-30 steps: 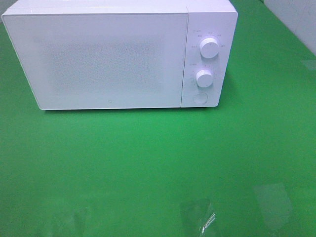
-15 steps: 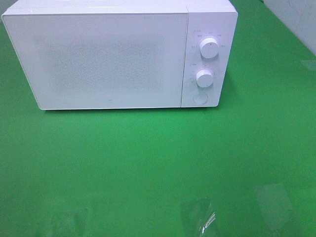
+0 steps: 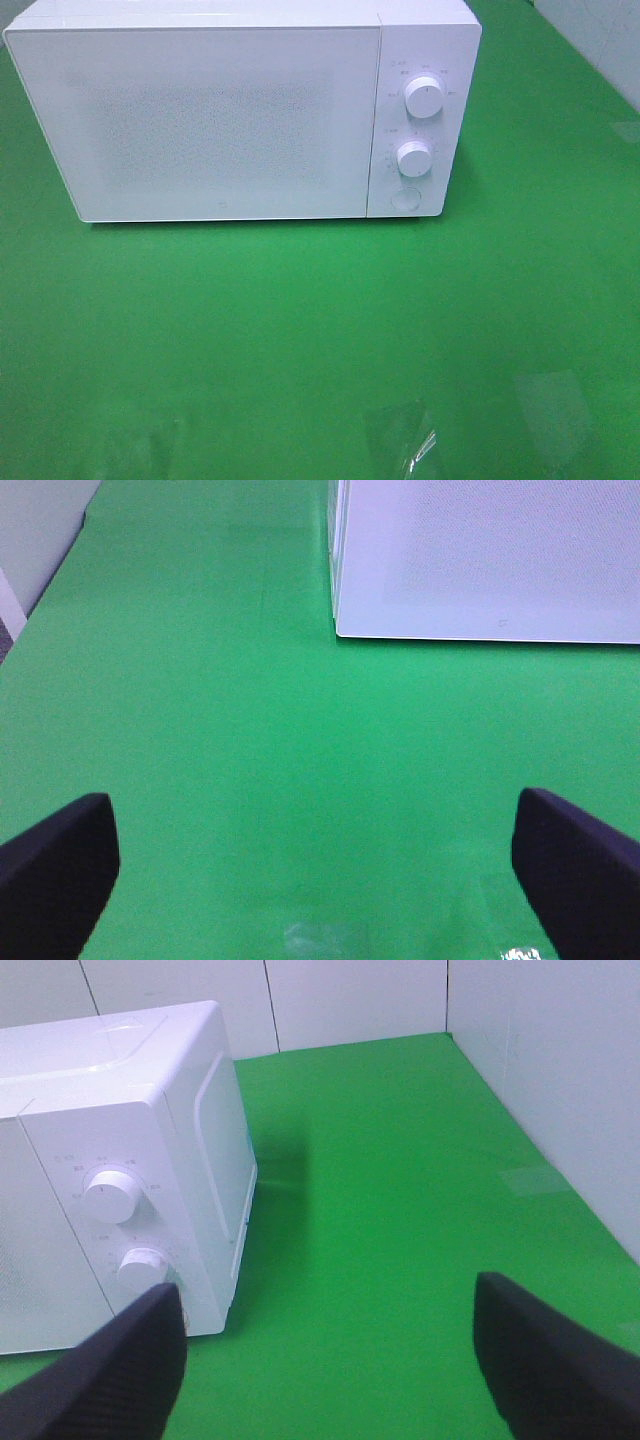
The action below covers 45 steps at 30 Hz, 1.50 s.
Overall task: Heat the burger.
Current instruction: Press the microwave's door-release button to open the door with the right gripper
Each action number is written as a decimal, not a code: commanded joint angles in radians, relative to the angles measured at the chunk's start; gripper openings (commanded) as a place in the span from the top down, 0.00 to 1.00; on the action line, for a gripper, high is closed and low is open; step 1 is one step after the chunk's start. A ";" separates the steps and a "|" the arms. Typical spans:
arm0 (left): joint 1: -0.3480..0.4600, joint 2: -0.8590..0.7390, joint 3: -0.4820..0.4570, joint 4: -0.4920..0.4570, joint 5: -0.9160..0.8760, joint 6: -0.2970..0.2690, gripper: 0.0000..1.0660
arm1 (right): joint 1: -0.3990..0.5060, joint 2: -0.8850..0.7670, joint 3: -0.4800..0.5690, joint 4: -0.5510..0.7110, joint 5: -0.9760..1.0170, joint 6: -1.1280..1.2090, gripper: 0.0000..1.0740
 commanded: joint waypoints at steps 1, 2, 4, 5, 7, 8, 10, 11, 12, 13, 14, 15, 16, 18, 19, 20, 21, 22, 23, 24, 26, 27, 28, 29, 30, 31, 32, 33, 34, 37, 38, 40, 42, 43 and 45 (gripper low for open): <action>0.002 -0.015 0.000 0.000 0.003 0.000 0.06 | -0.003 0.061 0.006 -0.004 -0.097 0.022 0.30; 0.002 -0.015 0.000 0.000 0.003 0.000 0.06 | -0.003 0.123 0.006 -0.004 -0.160 0.033 0.30; 0.002 -0.015 0.000 0.000 0.003 0.000 0.06 | -0.003 0.149 0.006 -0.004 -0.189 0.038 0.30; 0.002 -0.015 0.000 0.000 0.003 0.000 0.06 | -0.003 0.149 0.006 -0.004 -0.189 0.038 0.30; 0.002 -0.015 0.000 0.000 0.003 0.000 0.06 | -0.003 0.208 0.006 -0.005 -0.256 0.044 0.30; 0.002 -0.015 0.000 0.000 0.003 0.000 0.06 | -0.003 0.275 0.006 -0.008 -0.337 0.043 0.29; 0.002 -0.015 0.000 0.000 0.003 0.000 0.06 | -0.003 0.342 0.006 -0.008 -0.439 0.043 0.29; 0.002 -0.015 0.000 0.000 0.003 0.000 0.06 | -0.003 0.342 0.006 -0.008 -0.439 0.043 0.29; 0.002 -0.015 0.000 0.000 0.003 0.000 0.06 | -0.003 0.401 0.006 -0.008 -0.540 0.043 0.29; 0.002 -0.015 0.000 0.000 0.003 0.000 0.06 | -0.003 0.459 0.006 -0.008 -0.611 0.041 0.29; 0.002 -0.015 0.000 0.000 0.003 0.000 0.06 | -0.003 0.459 0.006 -0.008 -0.611 0.041 0.29; 0.002 -0.015 0.000 0.000 0.003 0.000 0.06 | -0.003 0.523 0.006 -0.008 -0.692 0.024 0.29; 0.002 -0.015 0.000 0.000 0.003 0.000 0.06 | -0.003 0.523 0.006 -0.008 -0.692 0.024 0.29; 0.002 -0.015 0.000 0.000 0.003 0.000 0.06 | -0.003 0.585 0.006 -0.007 -0.772 -0.002 0.29; 0.002 -0.015 0.000 0.000 0.003 0.000 0.06 | -0.003 0.610 0.006 -0.005 -0.797 -0.014 0.29; 0.002 -0.015 0.000 0.000 0.003 0.000 0.06 | -0.003 0.610 0.006 -0.005 -0.797 -0.014 0.29; 0.002 -0.015 0.000 0.000 0.003 0.000 0.06 | -0.003 0.665 0.006 -0.004 -0.849 -0.040 0.29; 0.002 -0.015 0.000 0.000 0.003 0.000 0.06 | -0.003 0.665 0.006 -0.004 -0.849 -0.040 0.29; 0.002 -0.015 0.000 0.000 0.003 0.000 0.06 | -0.003 0.724 0.006 0.022 -0.895 -0.068 0.29; 0.002 -0.015 0.000 0.000 0.003 0.000 0.06 | -0.001 0.773 0.009 0.061 -0.942 -0.101 0.29; 0.002 -0.015 0.000 0.000 0.003 0.000 0.06 | 0.022 0.822 0.026 0.123 -1.017 -0.146 0.29; 0.002 -0.015 0.000 0.000 0.003 0.000 0.06 | 0.022 0.822 0.026 0.123 -1.017 -0.146 0.29; 0.002 -0.015 0.000 0.000 0.003 0.000 0.06 | 0.069 0.864 0.045 0.194 -1.098 -0.206 0.29; 0.002 -0.015 0.000 0.000 0.003 0.000 0.06 | 0.069 0.864 0.045 0.194 -1.098 -0.206 0.29; 0.002 -0.015 0.000 0.000 0.003 0.000 0.06 | 0.100 0.884 0.055 0.236 -1.138 -0.236 0.29; 0.002 -0.015 0.000 0.000 0.003 0.000 0.06 | 0.100 0.884 0.055 0.236 -1.138 -0.236 0.29; 0.002 -0.015 0.000 0.000 0.003 0.000 0.06 | 0.162 0.921 0.066 0.317 -1.192 -0.277 0.29; 0.002 -0.015 0.000 0.000 0.003 0.000 0.06 | 0.224 0.961 0.070 0.382 -1.235 -0.306 0.29; 0.002 -0.015 0.000 0.000 0.003 0.000 0.06 | 0.224 0.961 0.070 0.382 -1.235 -0.306 0.29; 0.002 -0.015 0.000 0.000 0.003 0.000 0.06 | 0.319 1.016 0.070 0.464 -1.297 -0.317 0.29; 0.002 -0.015 0.000 0.000 0.003 0.000 0.06 | 0.371 1.047 0.070 0.497 -1.329 -0.317 0.29; 0.002 -0.015 0.000 0.000 0.003 0.000 0.06 | 0.423 1.079 0.070 0.531 -1.364 -0.317 0.29; 0.002 -0.015 0.000 0.000 0.003 0.000 0.06 | 0.475 1.106 0.070 0.580 -1.388 -0.317 0.30; 0.002 -0.015 0.000 0.000 0.003 0.000 0.06 | 0.475 1.106 0.070 0.580 -1.388 -0.317 0.30; 0.002 -0.015 0.000 0.000 0.003 0.000 0.06 | 0.559 1.145 0.070 0.652 -1.417 -0.317 0.30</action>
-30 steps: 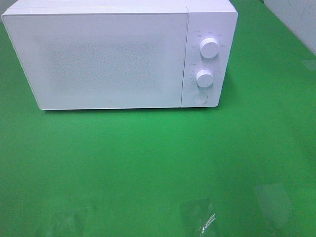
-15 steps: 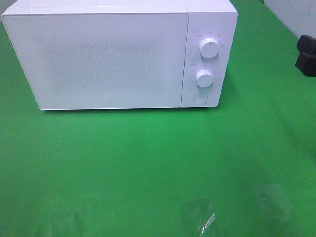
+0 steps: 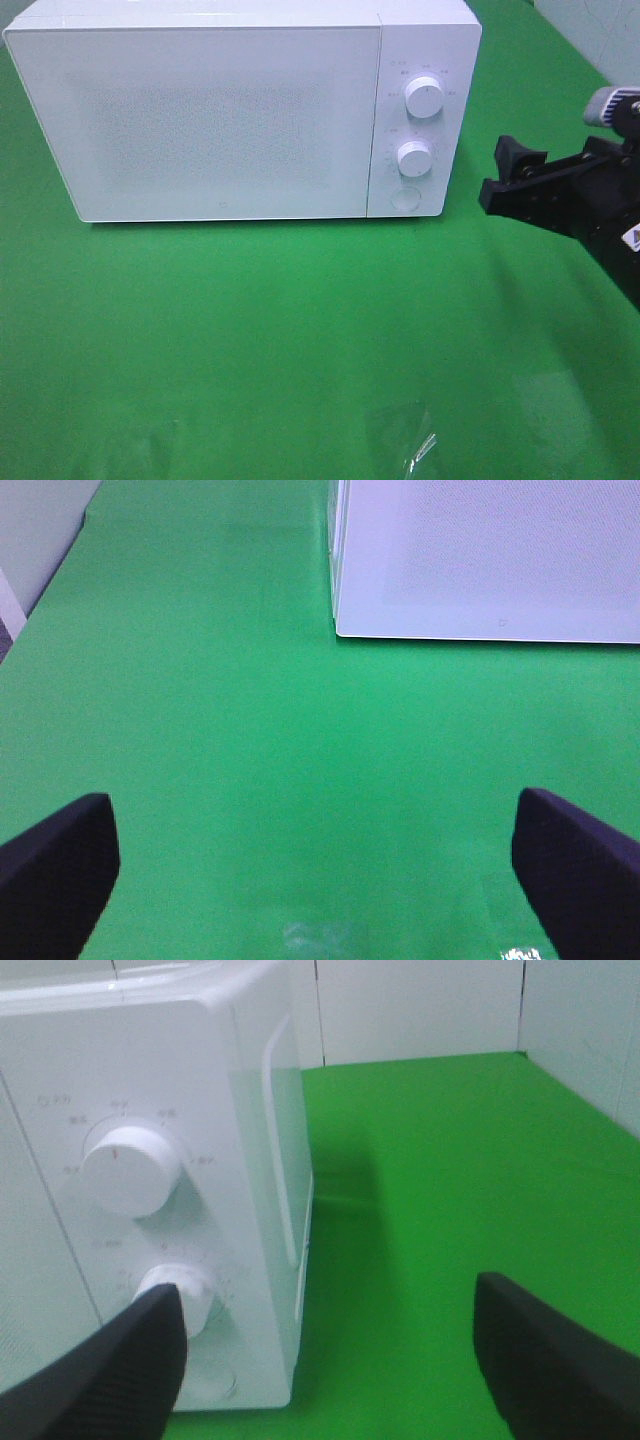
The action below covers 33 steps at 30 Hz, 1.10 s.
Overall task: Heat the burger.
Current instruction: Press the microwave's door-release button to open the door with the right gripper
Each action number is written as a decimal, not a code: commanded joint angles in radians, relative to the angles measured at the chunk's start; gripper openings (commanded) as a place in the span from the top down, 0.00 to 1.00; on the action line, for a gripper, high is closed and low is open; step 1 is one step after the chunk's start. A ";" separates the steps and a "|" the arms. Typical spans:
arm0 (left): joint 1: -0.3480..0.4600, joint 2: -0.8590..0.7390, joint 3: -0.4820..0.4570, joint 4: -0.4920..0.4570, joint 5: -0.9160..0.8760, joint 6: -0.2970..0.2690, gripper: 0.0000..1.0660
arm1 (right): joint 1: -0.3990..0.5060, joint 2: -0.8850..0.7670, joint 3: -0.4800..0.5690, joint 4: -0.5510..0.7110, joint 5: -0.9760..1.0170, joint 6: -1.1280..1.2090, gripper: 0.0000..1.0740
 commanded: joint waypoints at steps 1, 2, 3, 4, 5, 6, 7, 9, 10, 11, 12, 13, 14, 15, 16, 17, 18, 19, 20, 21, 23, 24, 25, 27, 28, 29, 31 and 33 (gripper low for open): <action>0.002 -0.015 0.000 0.000 0.003 0.000 0.06 | 0.059 0.025 0.001 0.063 -0.075 -0.011 0.30; 0.002 -0.015 0.000 0.000 0.003 0.000 0.06 | 0.102 0.048 0.000 0.100 -0.093 -0.011 0.30; 0.002 -0.015 0.000 0.000 0.003 0.000 0.06 | 0.102 0.048 0.000 0.100 -0.093 -0.011 0.30; 0.002 -0.015 0.000 0.000 0.003 0.000 0.06 | 0.153 0.073 -0.009 0.146 -0.103 -0.011 0.30; 0.002 -0.015 0.000 0.000 0.003 0.000 0.06 | 0.153 0.073 -0.009 0.146 -0.103 -0.011 0.30; 0.002 -0.015 0.000 0.000 0.003 0.000 0.06 | 0.188 0.092 -0.023 0.171 -0.103 -0.011 0.30; 0.002 -0.015 0.000 0.000 0.003 0.000 0.06 | 0.188 0.092 -0.023 0.171 -0.103 -0.011 0.30; 0.002 -0.015 0.000 0.000 0.003 0.000 0.06 | 0.215 0.104 -0.036 0.184 -0.105 -0.011 0.30; 0.002 -0.015 0.000 0.000 0.003 0.000 0.06 | 0.234 0.117 -0.052 0.191 -0.103 -0.011 0.30; 0.002 -0.015 0.000 0.000 0.003 0.000 0.06 | 0.234 0.117 -0.052 0.191 -0.103 -0.011 0.30; 0.002 -0.015 0.000 0.000 0.003 0.000 0.06 | 0.245 0.127 -0.065 0.191 -0.103 -0.007 0.30; 0.002 -0.015 0.000 0.000 0.003 0.000 0.06 | 0.245 0.127 -0.065 0.191 -0.103 -0.007 0.30; 0.002 -0.015 0.000 0.000 0.003 0.000 0.06 | 0.246 0.133 -0.070 0.184 -0.100 0.019 0.30; 0.002 -0.015 0.000 0.000 0.003 0.000 0.06 | 0.246 0.133 -0.070 0.184 -0.100 0.019 0.30; 0.002 -0.015 0.000 0.000 0.003 0.000 0.06 | 0.246 0.135 -0.071 0.188 -0.096 0.080 0.30; 0.002 -0.015 0.000 0.000 0.003 0.000 0.06 | 0.246 0.135 -0.071 0.195 -0.096 0.118 0.30; 0.002 -0.015 0.000 0.000 0.003 0.000 0.06 | 0.246 0.135 -0.071 0.195 -0.096 0.118 0.30; 0.002 -0.015 0.000 0.000 0.003 0.000 0.06 | 0.246 0.135 -0.071 0.209 -0.096 0.235 0.31; 0.002 -0.015 0.000 0.000 0.003 0.000 0.06 | 0.246 0.135 -0.071 0.209 -0.096 0.235 0.31; 0.002 -0.015 0.000 0.000 0.003 0.000 0.06 | 0.246 0.135 -0.071 0.218 -0.096 0.373 0.34; 0.002 -0.015 0.000 0.000 0.003 0.000 0.06 | 0.246 0.135 -0.071 0.218 -0.096 0.492 0.37; 0.002 -0.015 0.000 0.000 0.003 0.000 0.06 | 0.246 0.135 -0.071 0.217 -0.096 0.572 0.40; 0.002 -0.015 0.000 0.000 0.003 0.000 0.06 | 0.246 0.135 -0.071 0.217 -0.096 0.572 0.40; 0.002 -0.015 0.000 0.000 0.003 0.000 0.06 | 0.246 0.135 -0.071 0.215 -0.092 0.721 0.46; 0.002 -0.015 0.000 0.000 0.003 0.000 0.06 | 0.246 0.135 -0.071 0.215 -0.088 0.889 0.54; 0.002 -0.015 0.000 0.000 0.003 0.000 0.06 | 0.246 0.135 -0.071 0.215 -0.088 0.889 0.54; 0.002 -0.015 0.000 0.000 0.003 0.000 0.06 | 0.246 0.135 -0.071 0.215 -0.070 1.160 0.71; 0.002 -0.015 0.000 0.000 0.003 0.000 0.06 | 0.246 0.135 -0.071 0.215 -0.065 1.231 0.78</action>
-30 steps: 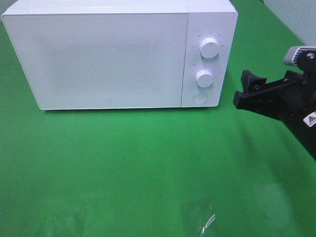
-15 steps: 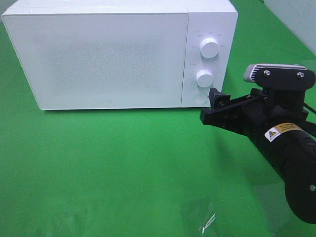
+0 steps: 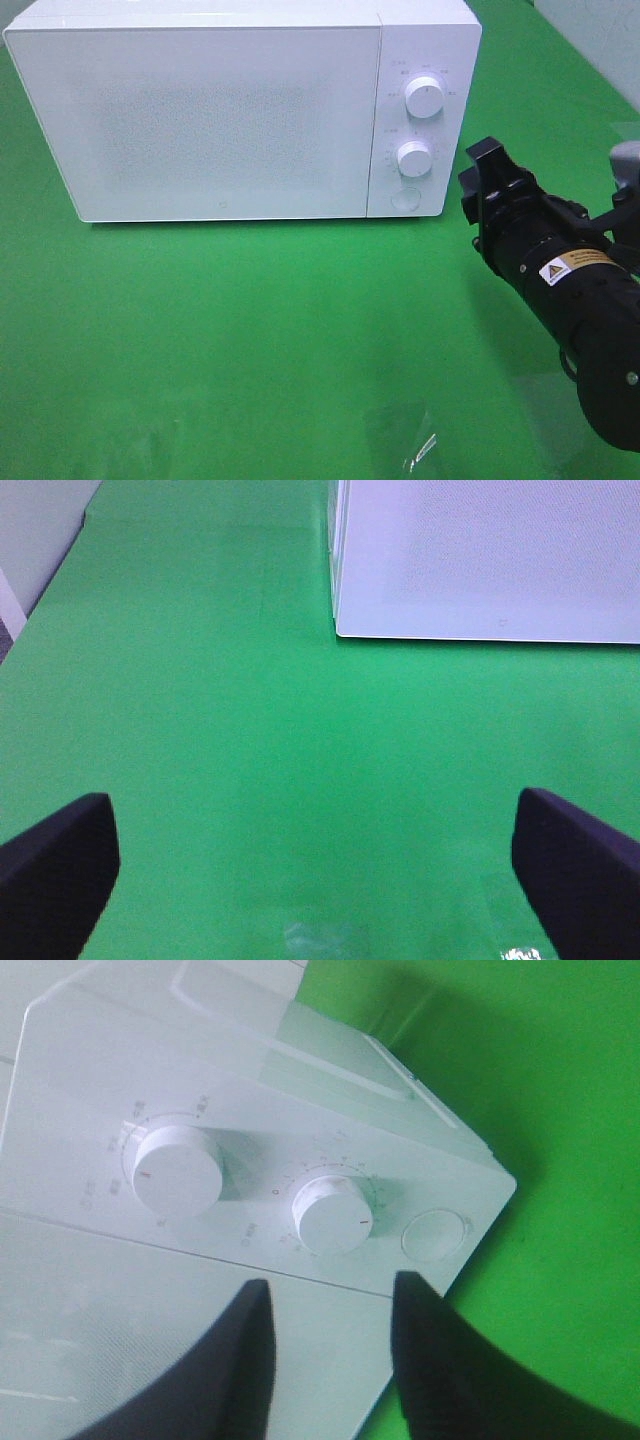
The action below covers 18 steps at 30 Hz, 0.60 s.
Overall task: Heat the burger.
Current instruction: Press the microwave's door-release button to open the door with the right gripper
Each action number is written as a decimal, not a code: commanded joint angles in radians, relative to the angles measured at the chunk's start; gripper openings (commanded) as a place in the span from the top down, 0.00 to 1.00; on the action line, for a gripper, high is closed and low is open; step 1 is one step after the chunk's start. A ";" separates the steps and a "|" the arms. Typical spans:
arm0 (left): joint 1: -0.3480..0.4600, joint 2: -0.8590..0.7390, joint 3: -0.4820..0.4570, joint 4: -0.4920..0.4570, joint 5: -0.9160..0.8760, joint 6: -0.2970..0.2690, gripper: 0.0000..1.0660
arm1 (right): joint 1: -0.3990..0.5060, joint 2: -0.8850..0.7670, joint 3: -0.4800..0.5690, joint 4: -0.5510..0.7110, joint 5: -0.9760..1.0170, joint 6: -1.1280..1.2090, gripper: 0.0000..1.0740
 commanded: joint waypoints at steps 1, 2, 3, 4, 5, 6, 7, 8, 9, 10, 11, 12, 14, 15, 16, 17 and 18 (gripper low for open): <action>0.002 -0.015 0.000 0.000 0.003 0.000 0.06 | 0.001 0.001 -0.008 -0.007 -0.058 0.131 0.78; 0.002 -0.015 0.000 0.000 0.003 0.000 0.06 | 0.001 0.001 -0.008 -0.007 -0.046 0.209 0.86; 0.002 -0.015 0.000 0.000 0.003 0.000 0.06 | 0.001 0.001 -0.008 -0.007 -0.046 0.209 0.86; 0.002 -0.015 0.000 0.000 0.003 0.000 0.06 | 0.001 0.001 -0.008 -0.007 -0.020 0.287 0.97; 0.002 -0.015 0.000 0.000 0.003 0.000 0.06 | 0.001 0.001 -0.008 -0.007 -0.020 0.287 0.97; 0.002 -0.015 0.000 0.000 0.003 0.000 0.06 | 0.001 0.001 -0.008 -0.007 0.019 0.335 1.00; 0.002 -0.015 0.000 0.000 0.003 0.000 0.06 | 0.001 0.004 -0.009 -0.006 0.068 0.362 1.00; 0.002 -0.015 0.000 0.000 0.003 0.000 0.06 | 0.001 0.004 -0.009 -0.006 0.068 0.362 1.00; 0.002 -0.015 0.000 0.000 0.003 0.000 0.06 | 0.001 0.015 -0.010 -0.006 0.095 0.398 1.00; 0.002 -0.015 0.000 0.000 0.003 0.000 0.06 | 0.001 0.015 -0.010 -0.006 0.095 0.398 1.00; 0.002 -0.015 0.000 0.000 0.003 0.000 0.06 | 0.001 0.035 -0.022 -0.007 0.127 0.421 1.00; 0.002 -0.015 0.000 0.000 0.003 0.000 0.06 | 0.001 0.035 -0.022 -0.007 0.127 0.421 1.00; 0.002 -0.015 0.000 0.000 0.003 0.000 0.06 | 0.001 0.046 -0.031 -0.007 0.140 0.428 1.00; 0.002 -0.015 0.000 0.000 0.003 0.000 0.06 | 0.000 0.072 -0.052 -0.008 0.146 0.431 1.00; 0.002 -0.015 0.000 0.000 0.003 0.000 0.06 | 0.000 0.072 -0.052 -0.008 0.146 0.431 1.00; 0.002 -0.015 0.000 0.000 0.003 0.000 0.06 | -0.006 0.100 -0.073 -0.014 0.146 0.437 1.00; 0.002 -0.015 0.000 0.000 0.003 0.000 0.06 | -0.015 0.128 -0.095 -0.016 0.148 0.451 1.00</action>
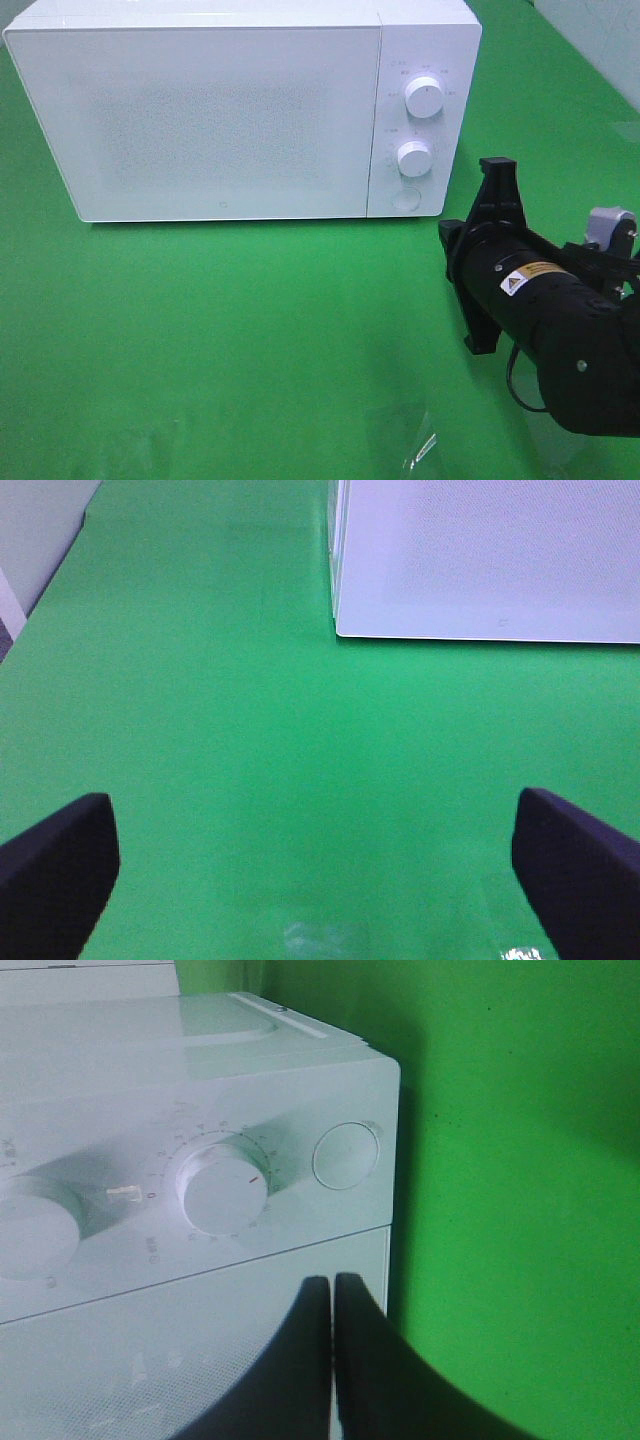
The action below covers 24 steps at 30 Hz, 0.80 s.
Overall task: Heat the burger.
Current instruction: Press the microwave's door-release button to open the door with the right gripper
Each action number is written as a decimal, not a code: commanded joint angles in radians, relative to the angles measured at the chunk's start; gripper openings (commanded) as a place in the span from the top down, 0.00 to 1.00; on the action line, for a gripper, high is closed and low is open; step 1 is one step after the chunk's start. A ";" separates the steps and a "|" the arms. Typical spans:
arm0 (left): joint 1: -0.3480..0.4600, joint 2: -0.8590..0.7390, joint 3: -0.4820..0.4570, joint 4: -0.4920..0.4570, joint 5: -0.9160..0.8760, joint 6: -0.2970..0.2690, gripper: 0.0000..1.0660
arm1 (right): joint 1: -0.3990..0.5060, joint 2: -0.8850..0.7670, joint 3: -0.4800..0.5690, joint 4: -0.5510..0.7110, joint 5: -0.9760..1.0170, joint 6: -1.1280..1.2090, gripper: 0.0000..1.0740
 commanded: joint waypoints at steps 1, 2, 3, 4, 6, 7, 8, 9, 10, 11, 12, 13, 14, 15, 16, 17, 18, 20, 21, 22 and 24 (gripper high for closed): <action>0.002 -0.015 0.000 0.000 0.003 0.000 0.06 | -0.014 0.028 -0.031 -0.015 0.010 0.019 1.00; 0.002 -0.015 0.000 0.000 0.003 0.000 0.06 | -0.021 0.039 -0.040 -0.026 0.015 0.022 1.00; 0.002 -0.015 0.000 0.000 0.003 0.000 0.06 | -0.021 0.039 -0.040 -0.026 0.015 0.022 1.00; 0.002 -0.015 0.000 0.000 0.003 0.000 0.06 | -0.042 0.065 -0.064 -0.064 0.043 0.034 1.00; 0.002 -0.015 0.000 0.000 0.003 0.000 0.06 | -0.066 0.089 -0.091 -0.100 0.069 0.060 1.00; 0.002 -0.015 0.000 0.000 0.003 0.000 0.06 | -0.066 0.089 -0.091 -0.100 0.069 0.060 1.00; 0.002 -0.015 0.000 0.000 0.003 0.000 0.06 | -0.089 0.111 -0.117 -0.127 0.086 0.077 1.00; 0.002 -0.015 0.000 0.000 0.003 0.000 0.06 | -0.089 0.111 -0.117 -0.127 0.086 0.077 1.00; 0.002 -0.015 0.000 0.000 0.003 0.000 0.06 | -0.111 0.127 -0.141 -0.146 0.102 0.078 1.00; 0.002 -0.015 0.000 0.000 0.003 0.000 0.06 | -0.111 0.127 -0.141 -0.146 0.102 0.078 1.00; 0.002 -0.015 0.000 0.000 0.003 0.000 0.06 | -0.132 0.143 -0.165 -0.163 0.117 0.078 1.00; 0.002 -0.015 0.000 0.000 0.003 0.000 0.06 | -0.154 0.160 -0.192 -0.180 0.121 0.078 1.00; 0.002 -0.015 0.000 0.000 0.003 0.000 0.06 | -0.154 0.160 -0.192 -0.180 0.121 0.078 1.00; 0.002 -0.015 0.000 0.000 0.003 0.000 0.06 | -0.175 0.179 -0.220 -0.201 0.137 0.080 1.00; 0.002 -0.015 0.000 0.000 0.003 0.000 0.06 | -0.175 0.179 -0.220 -0.201 0.137 0.080 1.00; 0.002 -0.015 0.000 0.000 0.003 0.000 0.06 | -0.192 0.196 -0.244 -0.216 0.155 0.080 1.00; 0.002 -0.015 0.000 0.000 0.003 0.000 0.06 | -0.192 0.196 -0.244 -0.216 0.155 0.080 1.00; 0.002 -0.015 0.000 0.000 0.003 0.000 0.06 | -0.206 0.212 -0.264 -0.218 0.163 0.080 1.00; 0.002 -0.015 0.000 0.000 0.003 0.000 0.06 | -0.221 0.226 -0.284 -0.219 0.166 0.078 1.00; 0.002 -0.015 0.000 0.000 0.003 0.000 0.06 | -0.221 0.226 -0.284 -0.219 0.166 0.078 1.00; 0.002 -0.015 0.000 0.000 0.003 0.000 0.06 | -0.233 0.237 -0.304 -0.225 0.172 0.076 1.00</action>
